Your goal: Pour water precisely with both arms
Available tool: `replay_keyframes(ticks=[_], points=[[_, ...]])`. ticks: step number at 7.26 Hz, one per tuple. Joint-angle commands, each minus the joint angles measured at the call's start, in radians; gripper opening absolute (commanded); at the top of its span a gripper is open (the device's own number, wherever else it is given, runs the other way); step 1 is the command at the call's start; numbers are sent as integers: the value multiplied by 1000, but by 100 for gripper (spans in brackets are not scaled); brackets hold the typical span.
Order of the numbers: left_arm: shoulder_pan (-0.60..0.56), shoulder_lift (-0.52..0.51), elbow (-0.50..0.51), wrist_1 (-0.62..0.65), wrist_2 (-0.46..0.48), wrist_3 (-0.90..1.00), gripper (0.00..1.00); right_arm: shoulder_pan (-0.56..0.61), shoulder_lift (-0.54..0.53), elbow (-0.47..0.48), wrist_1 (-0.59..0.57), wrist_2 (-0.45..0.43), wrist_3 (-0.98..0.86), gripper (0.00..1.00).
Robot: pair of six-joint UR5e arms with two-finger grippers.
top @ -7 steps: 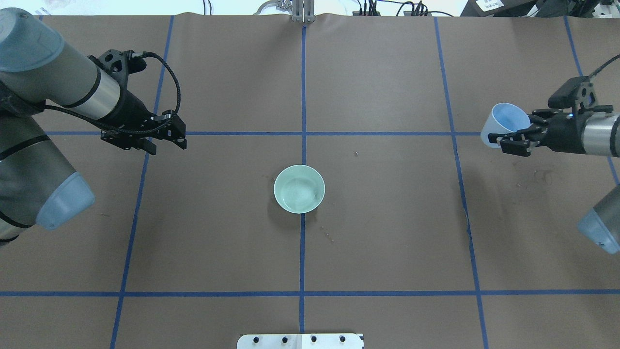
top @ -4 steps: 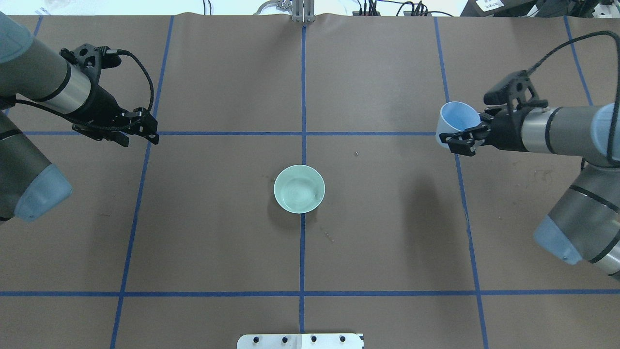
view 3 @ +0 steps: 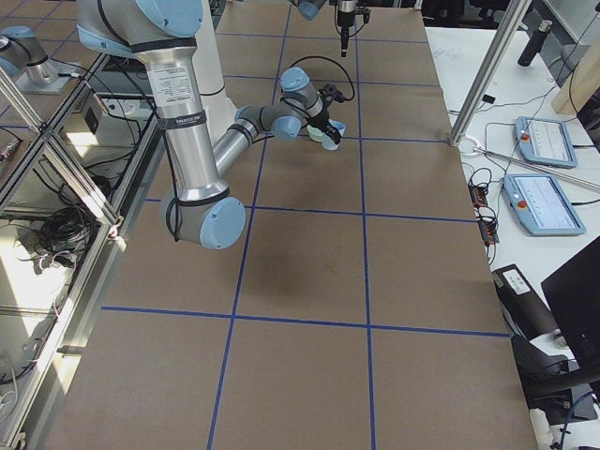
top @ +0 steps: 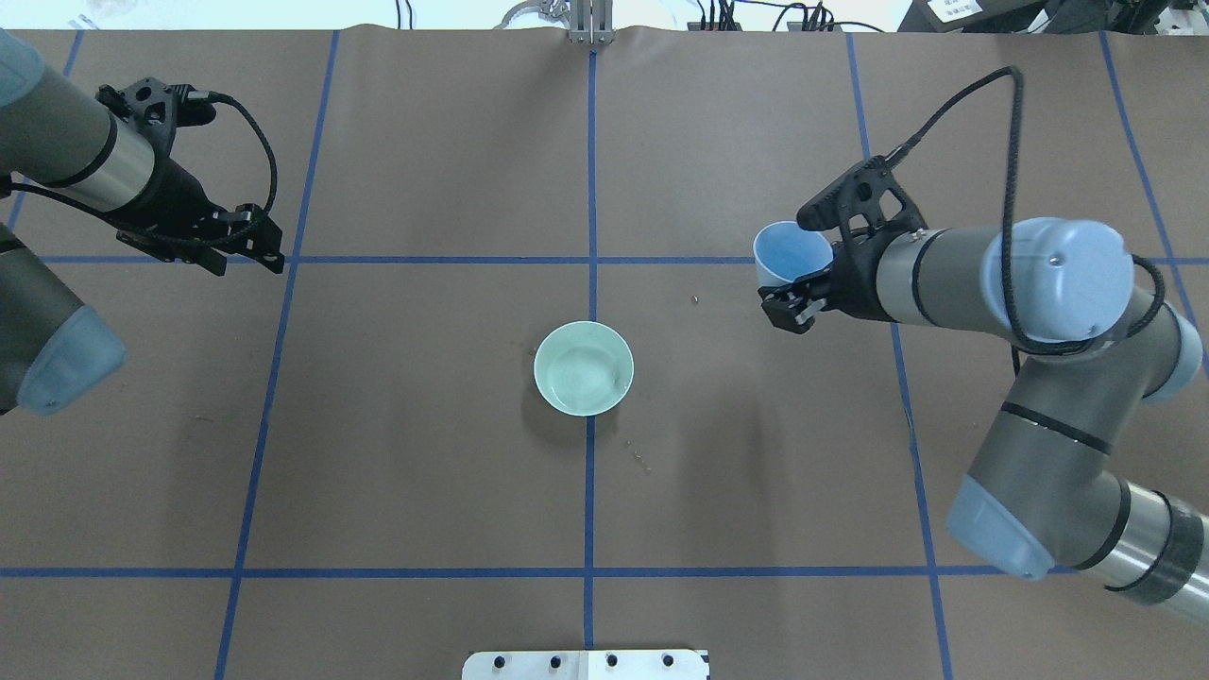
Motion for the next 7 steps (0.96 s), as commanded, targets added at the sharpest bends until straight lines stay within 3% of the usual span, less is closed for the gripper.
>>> replay_keyframes(ticks=[1, 4, 7], points=[[-24, 3, 16, 0, 0, 30, 72, -119, 140, 4, -289, -86, 0, 8], [-49, 36, 24, 2, -3, 105, 72, -134, 304, -97, -491, -80, -2, 8], [-71, 55, 24, 5, -3, 155, 72, -140, 396, -221, -526, -75, -11, 7]])
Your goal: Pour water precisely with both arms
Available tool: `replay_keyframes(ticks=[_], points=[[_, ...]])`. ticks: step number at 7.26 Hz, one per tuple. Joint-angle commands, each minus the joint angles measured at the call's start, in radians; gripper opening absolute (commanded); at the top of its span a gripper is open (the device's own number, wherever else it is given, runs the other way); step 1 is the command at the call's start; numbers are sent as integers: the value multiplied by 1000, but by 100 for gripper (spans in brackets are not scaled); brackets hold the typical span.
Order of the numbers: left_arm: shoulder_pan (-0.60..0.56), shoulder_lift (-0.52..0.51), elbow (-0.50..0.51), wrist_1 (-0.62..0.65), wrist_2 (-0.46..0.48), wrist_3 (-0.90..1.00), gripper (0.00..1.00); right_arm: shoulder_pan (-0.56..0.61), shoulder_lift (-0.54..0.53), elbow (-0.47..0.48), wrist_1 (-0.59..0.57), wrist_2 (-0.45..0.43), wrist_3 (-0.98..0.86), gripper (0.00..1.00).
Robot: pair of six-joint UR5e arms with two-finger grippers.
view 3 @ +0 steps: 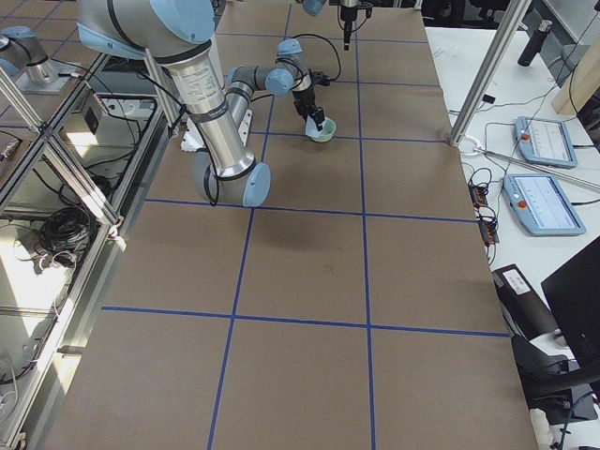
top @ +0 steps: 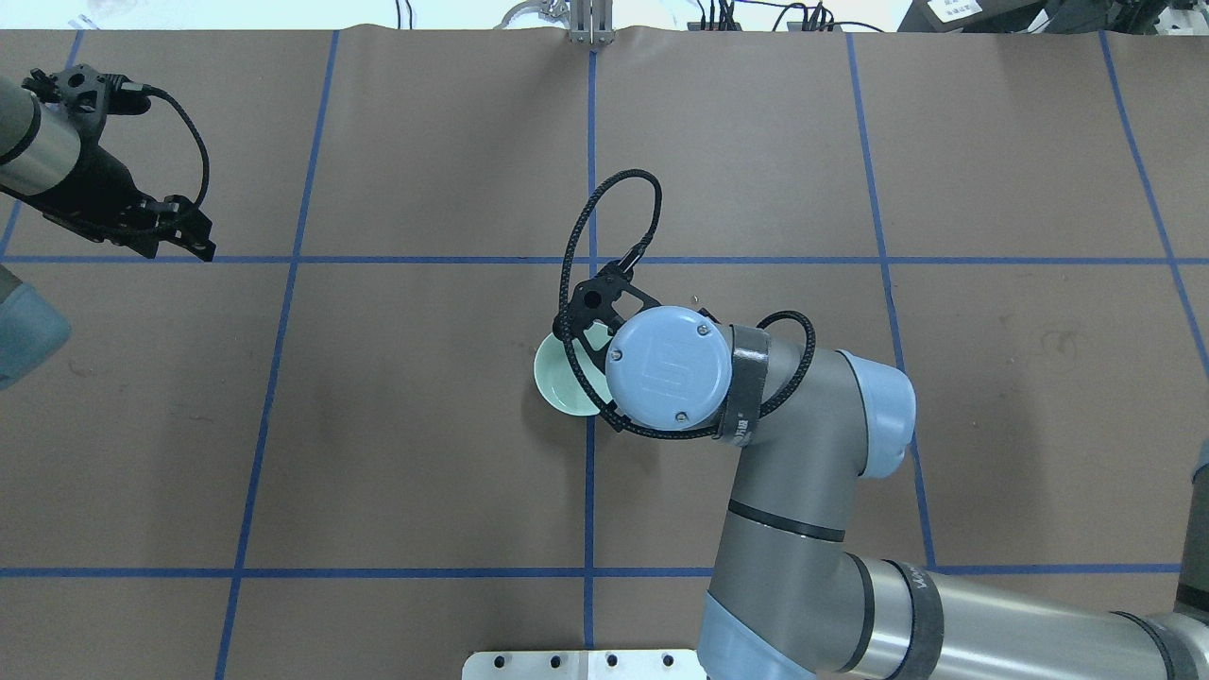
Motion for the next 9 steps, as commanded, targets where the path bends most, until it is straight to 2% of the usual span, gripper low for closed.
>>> replay_keyframes(ticks=[1, 3, 4, 7, 9], points=[[-5, 4, 0, 1, 0, 10, 72, -2, 74, -77, -65, 4, -11, 7], [-5, 4, 0, 2, 0, 10, 72, -2, 94, -114, -108, 13, -54, 7], [-5, 4, 0, 1, 0, 10, 72, -2, 149, -143, -188, 22, -94, 7], [-7, 17, 0, -1, 0, 12, 72, -2, 207, -241, -227, 33, -137, 5], [-7, 17, 0, -1, 0, 12, 72, -2, 240, -255, -298, 33, -184, 5]])
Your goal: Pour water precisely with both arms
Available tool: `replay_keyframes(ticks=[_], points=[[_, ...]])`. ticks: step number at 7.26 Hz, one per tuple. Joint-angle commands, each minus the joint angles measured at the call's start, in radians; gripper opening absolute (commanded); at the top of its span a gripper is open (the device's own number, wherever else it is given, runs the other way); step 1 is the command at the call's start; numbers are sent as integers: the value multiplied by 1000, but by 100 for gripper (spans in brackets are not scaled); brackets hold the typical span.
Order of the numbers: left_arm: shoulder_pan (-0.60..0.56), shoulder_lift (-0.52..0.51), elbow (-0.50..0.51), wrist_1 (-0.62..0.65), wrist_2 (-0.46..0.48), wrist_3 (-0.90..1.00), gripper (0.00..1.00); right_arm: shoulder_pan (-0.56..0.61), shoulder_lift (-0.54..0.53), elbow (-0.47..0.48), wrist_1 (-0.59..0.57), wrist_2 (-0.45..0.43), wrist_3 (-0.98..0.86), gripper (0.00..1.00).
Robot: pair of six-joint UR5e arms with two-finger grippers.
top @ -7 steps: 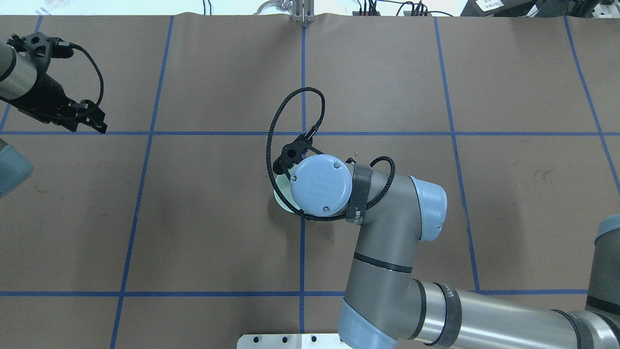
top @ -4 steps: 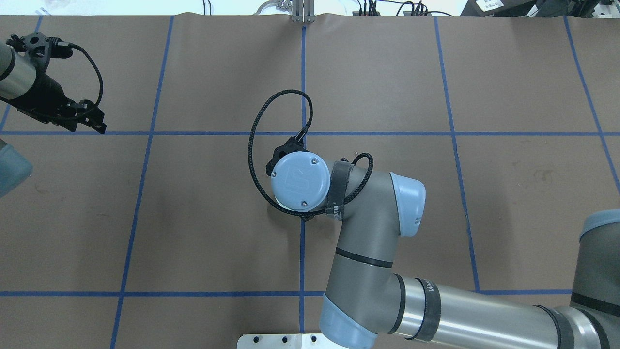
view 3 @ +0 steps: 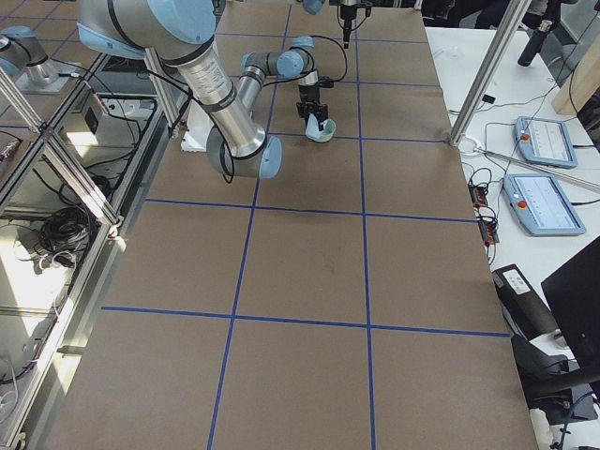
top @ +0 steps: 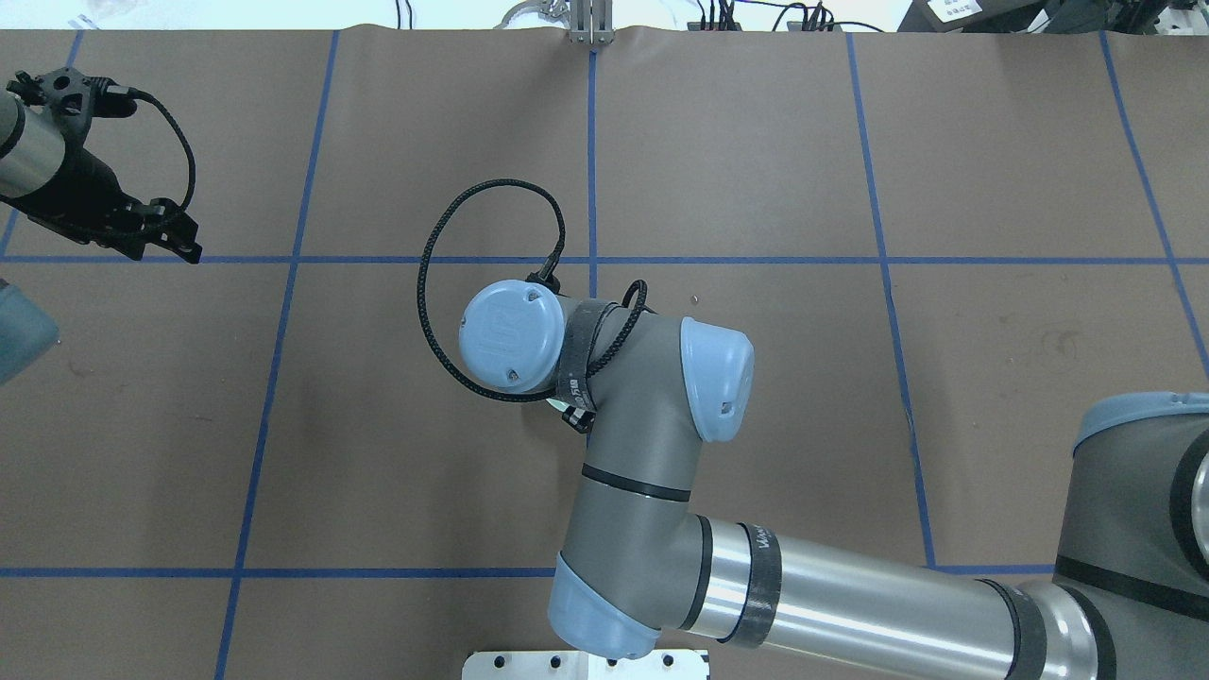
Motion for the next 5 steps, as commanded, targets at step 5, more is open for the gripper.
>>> replay_keyframes(ticks=[5], points=[[-2, 1, -3, 0, 0, 0, 72, 0, 99, -81, -162, -18, -109, 5]])
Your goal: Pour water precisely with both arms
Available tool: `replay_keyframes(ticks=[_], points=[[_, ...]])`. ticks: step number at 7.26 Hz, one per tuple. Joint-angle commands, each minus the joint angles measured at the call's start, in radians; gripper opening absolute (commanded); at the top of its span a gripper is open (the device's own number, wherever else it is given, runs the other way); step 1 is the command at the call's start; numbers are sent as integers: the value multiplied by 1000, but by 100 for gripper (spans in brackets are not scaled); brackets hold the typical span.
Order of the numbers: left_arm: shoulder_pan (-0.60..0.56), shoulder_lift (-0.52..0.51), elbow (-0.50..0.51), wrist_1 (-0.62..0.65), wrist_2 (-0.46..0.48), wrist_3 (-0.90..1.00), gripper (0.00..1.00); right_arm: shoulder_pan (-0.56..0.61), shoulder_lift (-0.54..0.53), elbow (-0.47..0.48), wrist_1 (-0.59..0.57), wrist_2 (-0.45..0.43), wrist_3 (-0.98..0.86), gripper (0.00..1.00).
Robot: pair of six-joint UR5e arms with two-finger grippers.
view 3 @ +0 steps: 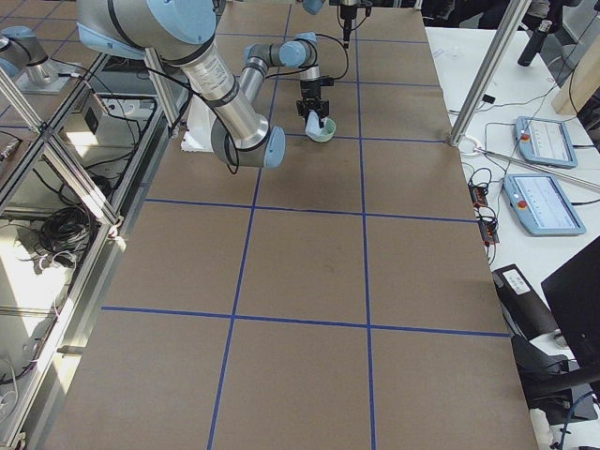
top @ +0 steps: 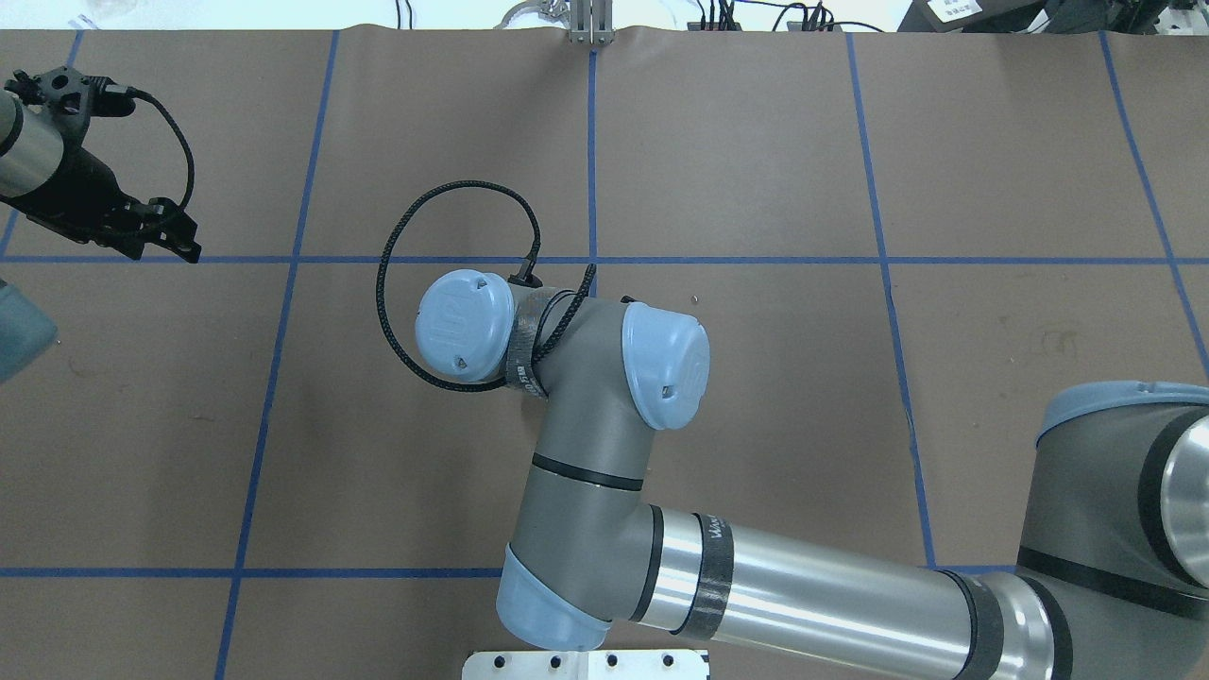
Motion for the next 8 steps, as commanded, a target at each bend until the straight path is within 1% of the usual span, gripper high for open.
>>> replay_keyframes(ticks=[1, 3, 5, 8], points=[[0, 2, -1, 0, 0, 0, 72, 0, 24, -13, -47, -9, -29, 5], [0, 3, -1, 0, 0, 0, 72, -2, 35, -41, -50, -23, -44, 5], [0, 17, -5, -2, -3, 0, 72, -2, 87, -86, -106, -43, -61, 3], [0, 17, -4, -2, -2, 0, 72, -2, 98, -94, -107, -60, -72, 3]])
